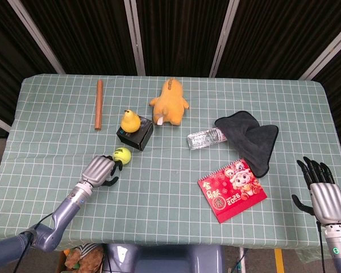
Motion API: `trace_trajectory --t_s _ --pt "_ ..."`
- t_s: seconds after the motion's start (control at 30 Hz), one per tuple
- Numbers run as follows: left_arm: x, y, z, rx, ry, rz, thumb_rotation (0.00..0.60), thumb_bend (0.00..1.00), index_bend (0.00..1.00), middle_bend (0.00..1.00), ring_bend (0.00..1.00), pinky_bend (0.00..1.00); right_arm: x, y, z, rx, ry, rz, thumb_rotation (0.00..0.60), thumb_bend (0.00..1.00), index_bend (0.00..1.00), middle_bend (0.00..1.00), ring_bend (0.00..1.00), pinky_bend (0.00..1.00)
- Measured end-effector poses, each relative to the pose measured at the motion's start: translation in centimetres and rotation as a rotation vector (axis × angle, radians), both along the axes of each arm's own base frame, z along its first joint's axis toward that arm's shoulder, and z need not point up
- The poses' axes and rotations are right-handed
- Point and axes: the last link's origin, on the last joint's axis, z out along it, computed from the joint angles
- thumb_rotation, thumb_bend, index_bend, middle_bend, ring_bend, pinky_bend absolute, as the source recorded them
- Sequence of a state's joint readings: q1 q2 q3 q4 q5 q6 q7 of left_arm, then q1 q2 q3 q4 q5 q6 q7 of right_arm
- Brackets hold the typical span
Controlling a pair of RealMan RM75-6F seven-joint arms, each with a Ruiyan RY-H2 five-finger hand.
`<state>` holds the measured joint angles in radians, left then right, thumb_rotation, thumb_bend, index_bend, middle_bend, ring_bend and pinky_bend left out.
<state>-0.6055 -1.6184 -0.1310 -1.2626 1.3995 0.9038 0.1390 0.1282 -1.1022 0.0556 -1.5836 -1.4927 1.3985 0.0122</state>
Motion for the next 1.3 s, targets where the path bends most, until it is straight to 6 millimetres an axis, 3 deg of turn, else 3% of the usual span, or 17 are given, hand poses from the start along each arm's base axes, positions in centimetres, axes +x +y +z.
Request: trace_trajectory --t_s 0.4,0.63,0.8,0.9,1.07,1.3 --pt "1.2 1.8 -0.2 0.014 -0.005 -0.018 0.6 0.31 0.44 0.58 0.36 0.43 0.0 -0.1 0.1 -0.003 -0.003 0.0 0.6 0.33 0.0 0.0 0.0 0.0" --pt "1.7 3.2 -0.1 0.019 0.008 -0.024 0.6 0.31 0.39 0.49 0.31 0.41 -0.1 0.0 0.3 -0.008 -0.008 -0.001 0.6 0.33 0.0 0.0 0.0 0.0" --pt "1.9 4.0 -0.3 0.04 0.032 -0.031 0.6 0.31 0.27 0.35 0.19 0.29 0.0 -0.1 0.0 0.009 -0.004 0.002 0.6 0.33 0.0 0.0 0.0 0.0" --pt "2.1 4.5 -0.4 0.044 0.052 -0.034 0.6 0.31 0.24 0.26 0.1 0.21 0.0 -0.1 0.0 0.008 -0.006 0.001 0.6 0.33 0.0 0.0 0.0 0.0" --pt "2.3 5.0 -0.7 0.044 0.079 -0.042 0.6 0.31 0.2 0.21 0.07 0.17 0.1 -0.3 0.1 0.002 -0.007 0.002 0.6 0.33 0.0 0.0 0.0 0.0" --pt "2.3 5.1 -1.1 0.032 0.115 -0.051 0.6 0.29 0.11 0.08 0.0 0.05 0.1 -0.3 0.0 0.007 -0.002 -0.005 0.6 0.33 0.0 0.0 0.0 0.0"
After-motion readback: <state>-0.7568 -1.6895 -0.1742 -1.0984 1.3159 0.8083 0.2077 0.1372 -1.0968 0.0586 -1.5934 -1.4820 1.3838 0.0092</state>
